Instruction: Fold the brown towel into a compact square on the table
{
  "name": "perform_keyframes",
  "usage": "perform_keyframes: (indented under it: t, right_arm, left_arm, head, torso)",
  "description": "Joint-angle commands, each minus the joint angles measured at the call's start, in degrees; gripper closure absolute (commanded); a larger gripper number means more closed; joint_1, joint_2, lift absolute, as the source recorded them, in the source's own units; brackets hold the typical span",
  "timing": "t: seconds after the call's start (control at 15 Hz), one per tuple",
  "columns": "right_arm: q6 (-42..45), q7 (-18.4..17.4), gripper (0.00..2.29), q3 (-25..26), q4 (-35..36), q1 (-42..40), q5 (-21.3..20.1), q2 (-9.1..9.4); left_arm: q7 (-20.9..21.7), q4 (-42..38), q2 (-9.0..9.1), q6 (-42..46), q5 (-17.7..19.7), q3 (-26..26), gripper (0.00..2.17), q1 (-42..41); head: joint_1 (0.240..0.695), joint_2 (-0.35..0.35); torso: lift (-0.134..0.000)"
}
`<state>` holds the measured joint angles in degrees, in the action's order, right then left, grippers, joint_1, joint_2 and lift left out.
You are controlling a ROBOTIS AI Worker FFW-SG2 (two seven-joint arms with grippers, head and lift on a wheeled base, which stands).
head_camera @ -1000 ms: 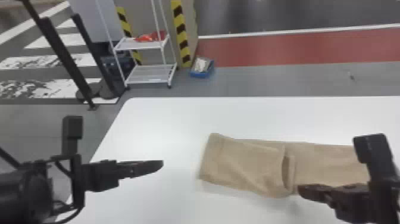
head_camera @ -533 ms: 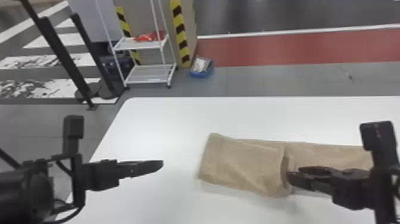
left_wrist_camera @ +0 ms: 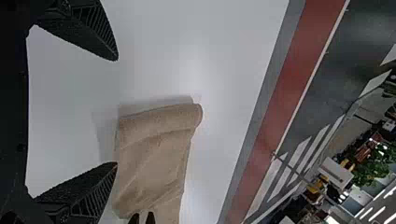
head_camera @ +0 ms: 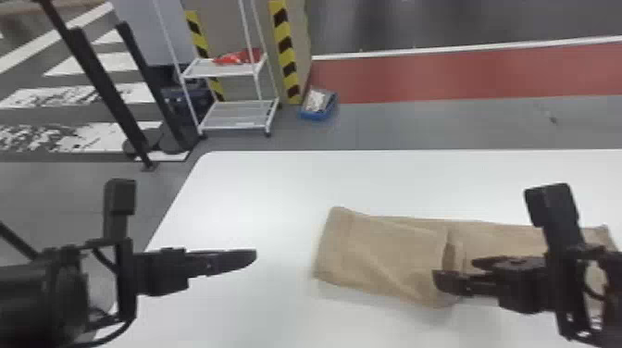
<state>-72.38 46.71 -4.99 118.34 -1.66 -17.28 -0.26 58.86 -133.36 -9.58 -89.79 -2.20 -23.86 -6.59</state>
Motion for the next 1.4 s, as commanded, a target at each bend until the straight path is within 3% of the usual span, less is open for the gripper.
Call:
perform_keyframes:
  t: [0.0, 0.2, 0.53, 0.93, 1.33]
  right_arm:
    - [0.00, -0.04, 0.19, -0.81, -0.83, 0.78, 0.41, 0.32]
    - [0.00, -0.12, 0.39, -1.96, -2.50, 1.92, 0.15, 0.32]
    - [-0.18, 0.40, 1.40, -2.22, -2.67, 2.19, 0.41, 0.32]
    - [-0.88, 0.58, 1.53, -2.66, -2.58, 2.10, 0.32, 0.32]
    - [-6.68, 2.78, 1.53, -1.17, 5.41, -3.09, -0.56, 0.32]
  left_arm:
    - [0.12, 0.11, -0.18, -0.24, 0.00, -0.04, 0.09, 0.00]
    - [0.29, 0.38, -0.18, -0.24, 0.00, -0.13, 0.09, 0.00]
    - [0.82, 1.34, -0.71, -0.24, 0.09, -1.19, 0.09, 0.00]
    - [0.82, 2.49, -1.06, -0.24, 0.09, -1.19, 0.09, 0.26]
    - [0.91, 2.93, -1.67, -0.24, 0.00, -1.01, 0.10, 0.70]
  head:
    - [0.695, 0.224]
    - [0.695, 0.234]
    - [0.695, 0.252]
    - [0.695, 0.264]
    - [0.695, 0.284]
  torso:
    - [-0.124]
    - [-0.124]
    - [-0.124]
    - [-0.124]
    - [-0.124]
